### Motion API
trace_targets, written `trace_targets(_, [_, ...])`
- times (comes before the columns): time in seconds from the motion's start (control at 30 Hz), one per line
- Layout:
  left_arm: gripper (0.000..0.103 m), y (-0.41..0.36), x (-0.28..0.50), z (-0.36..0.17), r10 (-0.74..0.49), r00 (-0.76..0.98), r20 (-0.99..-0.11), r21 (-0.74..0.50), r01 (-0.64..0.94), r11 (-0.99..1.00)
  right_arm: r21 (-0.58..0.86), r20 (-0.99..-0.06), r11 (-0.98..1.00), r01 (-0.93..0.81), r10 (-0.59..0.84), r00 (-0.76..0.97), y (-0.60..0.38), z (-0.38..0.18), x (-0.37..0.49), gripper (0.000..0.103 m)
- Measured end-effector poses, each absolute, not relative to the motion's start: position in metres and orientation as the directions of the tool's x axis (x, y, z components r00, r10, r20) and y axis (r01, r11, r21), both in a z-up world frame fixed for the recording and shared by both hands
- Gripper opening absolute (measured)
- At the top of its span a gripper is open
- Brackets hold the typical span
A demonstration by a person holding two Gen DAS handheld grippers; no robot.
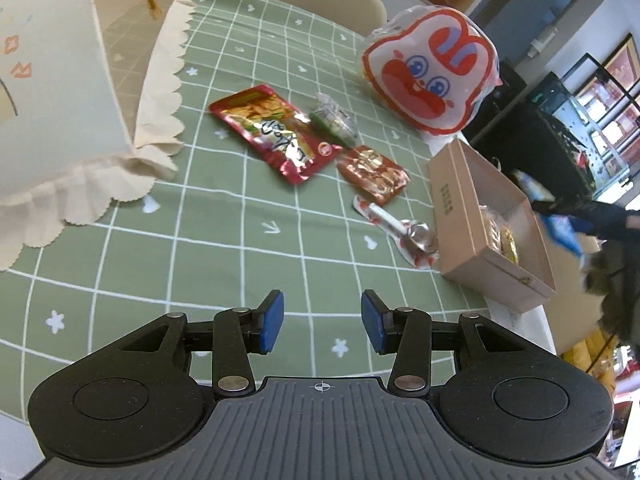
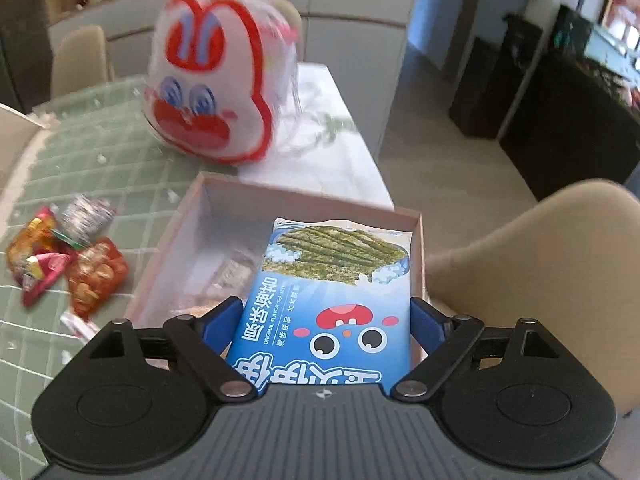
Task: Organize snacks
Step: 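Lower the bun and seaweed packet into the pink box and open both tools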
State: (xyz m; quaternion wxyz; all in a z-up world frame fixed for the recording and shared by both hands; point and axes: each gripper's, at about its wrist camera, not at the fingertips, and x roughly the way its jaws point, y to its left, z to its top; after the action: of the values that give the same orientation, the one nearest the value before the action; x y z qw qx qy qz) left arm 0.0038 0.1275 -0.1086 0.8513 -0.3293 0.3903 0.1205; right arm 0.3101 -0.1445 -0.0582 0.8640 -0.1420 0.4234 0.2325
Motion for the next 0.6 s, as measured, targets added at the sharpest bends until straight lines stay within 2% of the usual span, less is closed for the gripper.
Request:
trace_targets(0.2, [0.047,0.135,0.008,-0.113,-0.098,0.678,-0.729,-0.497,-0.424,0.757,0.227,-0.747,0.872,-0.433,0.441,0.498,-0.172,-0.015,0.32,0.089])
trace_targets(0.37, [0.047,0.125,0.021,-0.115,-0.143,0.674,-0.725,-0.51,-0.385,0.769,0.287,-0.663,0.866,-0.409,0.488,0.568,-0.169,-0.008,0.318,0.09])
trace_targets(0.4, [0.047,0.121,0.024,-0.115,-0.152,0.674,-0.722,-0.512,-0.373,0.774,0.283,-0.639,0.858,-0.429,0.502,0.583,-0.162,-0.016,0.319,0.098])
trace_targets(0.43, [0.047,0.117,0.029,-0.115,-0.162,0.671,-0.723,-0.511,-0.362,0.779,0.243,-0.653,0.856,-0.456,0.492,0.576,-0.152,-0.032,0.322,0.101])
trace_targets(0.47, [0.047,0.113,0.032,-0.114,-0.17,0.668,-0.725,-0.511,-0.355,0.783,0.168,-0.734,0.878,-0.448,0.414,0.538,-0.137,-0.054,0.329,0.099])
trace_targets(0.5, [0.047,0.109,0.034,-0.111,-0.177,0.668,-0.722,-0.51,-0.342,0.789,0.072,-0.818,0.908,-0.413,0.291,0.497,-0.124,-0.077,0.336,0.085])
trace_targets(0.53, [0.047,0.106,0.034,-0.109,-0.175,0.672,-0.719,-0.504,-0.332,0.797,0.005,-0.862,0.921,-0.388,0.201,0.465,-0.115,-0.094,0.34,0.086])
trace_targets(0.6, [0.047,0.101,0.032,-0.104,-0.164,0.679,-0.716,-0.492,-0.323,0.808,0.02,-0.862,0.922,-0.387,0.212,0.46,-0.116,-0.105,0.335,0.086])
